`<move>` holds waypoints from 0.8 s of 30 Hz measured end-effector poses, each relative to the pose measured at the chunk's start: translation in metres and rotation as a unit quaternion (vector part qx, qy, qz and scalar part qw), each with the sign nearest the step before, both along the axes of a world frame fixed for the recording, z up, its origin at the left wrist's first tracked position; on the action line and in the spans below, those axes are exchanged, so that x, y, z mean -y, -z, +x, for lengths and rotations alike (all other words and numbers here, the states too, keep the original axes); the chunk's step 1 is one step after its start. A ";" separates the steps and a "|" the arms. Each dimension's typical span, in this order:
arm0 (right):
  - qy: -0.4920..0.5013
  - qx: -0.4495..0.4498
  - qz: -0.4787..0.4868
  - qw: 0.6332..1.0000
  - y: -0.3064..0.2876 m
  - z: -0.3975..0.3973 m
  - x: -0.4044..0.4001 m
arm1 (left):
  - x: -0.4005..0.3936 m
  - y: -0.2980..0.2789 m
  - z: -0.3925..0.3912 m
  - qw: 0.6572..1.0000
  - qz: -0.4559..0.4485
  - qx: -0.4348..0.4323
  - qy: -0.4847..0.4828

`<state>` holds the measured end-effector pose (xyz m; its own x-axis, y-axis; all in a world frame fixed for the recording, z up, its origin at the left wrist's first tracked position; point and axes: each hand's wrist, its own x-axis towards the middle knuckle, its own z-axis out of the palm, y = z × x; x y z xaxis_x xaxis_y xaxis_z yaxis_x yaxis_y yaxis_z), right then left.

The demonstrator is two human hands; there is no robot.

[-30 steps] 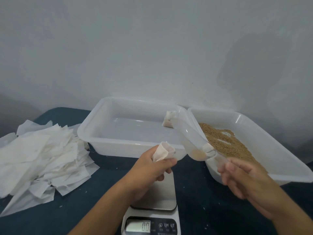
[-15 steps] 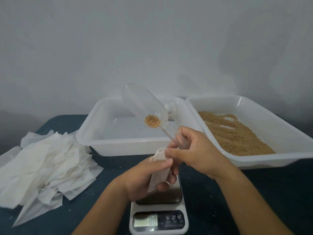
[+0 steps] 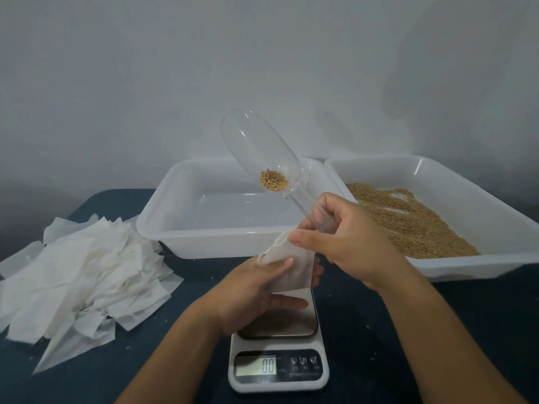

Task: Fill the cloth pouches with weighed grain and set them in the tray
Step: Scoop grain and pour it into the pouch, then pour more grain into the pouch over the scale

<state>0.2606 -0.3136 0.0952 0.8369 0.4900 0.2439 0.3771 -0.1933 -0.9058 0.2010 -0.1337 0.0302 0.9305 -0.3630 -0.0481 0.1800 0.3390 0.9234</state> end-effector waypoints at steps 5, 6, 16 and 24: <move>-0.008 0.008 -0.034 0.999 -0.011 0.001 0.003 | -0.002 0.001 0.001 1.000 -0.023 0.012 -0.008; -0.010 0.003 -0.035 0.999 -0.013 0.000 0.004 | -0.002 0.002 0.001 1.000 -0.019 0.011 -0.015; 0.004 -0.024 -0.081 0.996 -0.021 -0.003 0.022 | -0.002 0.003 0.001 0.993 -0.025 -0.039 -0.106; 0.014 0.009 -0.013 1.000 0.012 -0.006 0.006 | -0.019 0.000 -0.009 0.978 0.140 0.090 -0.123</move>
<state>0.2549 -0.3192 0.0837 0.8458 0.4732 0.2466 0.3877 -0.2275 -0.8932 0.1923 -0.1151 0.0299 0.9907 -0.1232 0.0580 -0.0483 0.0802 0.9956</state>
